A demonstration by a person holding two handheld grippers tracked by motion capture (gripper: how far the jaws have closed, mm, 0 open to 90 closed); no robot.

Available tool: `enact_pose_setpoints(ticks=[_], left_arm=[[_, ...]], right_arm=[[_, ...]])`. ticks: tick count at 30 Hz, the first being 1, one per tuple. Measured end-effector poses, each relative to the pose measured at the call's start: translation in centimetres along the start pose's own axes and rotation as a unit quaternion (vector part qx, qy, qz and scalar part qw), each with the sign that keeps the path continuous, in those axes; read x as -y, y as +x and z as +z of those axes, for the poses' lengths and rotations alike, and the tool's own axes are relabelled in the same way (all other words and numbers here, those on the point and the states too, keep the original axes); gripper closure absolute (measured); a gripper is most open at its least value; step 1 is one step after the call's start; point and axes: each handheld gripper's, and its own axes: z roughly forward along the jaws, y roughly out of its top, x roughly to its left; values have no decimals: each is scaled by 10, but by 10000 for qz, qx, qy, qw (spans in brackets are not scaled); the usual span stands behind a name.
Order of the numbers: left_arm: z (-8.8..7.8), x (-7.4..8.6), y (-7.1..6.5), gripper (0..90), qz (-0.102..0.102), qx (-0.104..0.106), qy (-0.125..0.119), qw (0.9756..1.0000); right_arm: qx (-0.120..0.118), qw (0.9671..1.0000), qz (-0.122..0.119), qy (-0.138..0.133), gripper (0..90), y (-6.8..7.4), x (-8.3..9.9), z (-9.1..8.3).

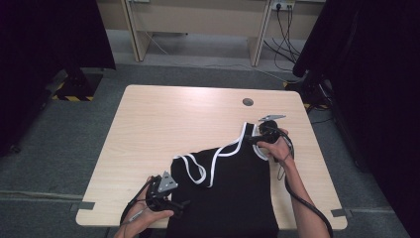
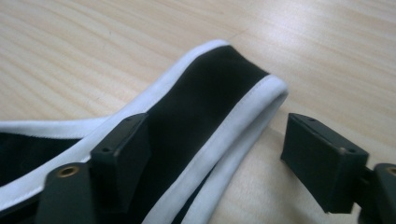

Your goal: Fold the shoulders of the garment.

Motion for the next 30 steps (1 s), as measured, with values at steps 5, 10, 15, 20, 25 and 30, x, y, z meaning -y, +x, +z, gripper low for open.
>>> enact_pose_setpoints(ticks=[5, 10, 15, 20, 25, 30], left_arm=[[0, 0, 0, 0, -14, -5, -8, 10000], [0, 0, 0, 0, -12, -14, 1, 10000], [0, 0, 0, 0, -18, -19, -1, 10000], [0, 0, 0, 0, -22, -22, -1, 10000], [0, 0, 0, 0, -26, -29, 0, 10000], [0, 0, 0, 0, -28, -29, -1, 10000]], right_arm=[[-37, 9997, -245, 63, 505, 3, -5, 0], [-301, 9994, -151, -37, 826, 7, -2, -1], [-451, 9989, -41, -70, 858, 4, -1, -2], [-722, 9965, -14, -433, 859, 7, -4, -17], [-925, 9932, -185, -689, 859, 15, -3, -32], [-1238, 9861, -349, -1056, 859, 28, 6, -57]])
